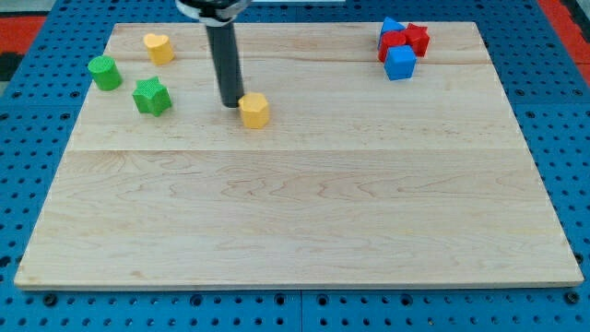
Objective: Move green star slightly down
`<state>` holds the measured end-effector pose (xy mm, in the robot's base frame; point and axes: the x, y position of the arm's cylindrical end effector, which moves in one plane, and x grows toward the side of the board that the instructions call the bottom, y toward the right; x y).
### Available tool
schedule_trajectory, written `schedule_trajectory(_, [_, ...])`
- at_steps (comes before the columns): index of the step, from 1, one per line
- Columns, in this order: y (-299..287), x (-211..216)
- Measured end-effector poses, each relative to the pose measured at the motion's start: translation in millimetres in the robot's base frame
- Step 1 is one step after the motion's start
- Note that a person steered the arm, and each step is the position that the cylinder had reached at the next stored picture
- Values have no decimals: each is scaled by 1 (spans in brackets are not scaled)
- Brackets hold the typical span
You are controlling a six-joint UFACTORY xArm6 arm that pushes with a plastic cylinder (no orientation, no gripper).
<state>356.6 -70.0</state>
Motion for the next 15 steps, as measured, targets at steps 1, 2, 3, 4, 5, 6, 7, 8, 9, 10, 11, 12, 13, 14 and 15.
schedule_trajectory(1, [43, 20])
schedule_trajectory(2, [78, 57])
schedule_trajectory(3, [91, 70])
schedule_trajectory(4, [62, 32])
schedule_trajectory(5, [11, -21])
schedule_trajectory(6, [-57, -81])
schedule_trajectory(7, [-96, -70])
schedule_trajectory(8, [-125, -38])
schedule_trajectory(9, [-165, -31])
schedule_trajectory(10, [-157, 4])
schedule_trajectory(11, [-105, 16])
schedule_trajectory(12, [-58, 10])
schedule_trajectory(13, [-44, 10])
schedule_trajectory(14, [-32, 41])
schedule_trajectory(15, [-17, 73])
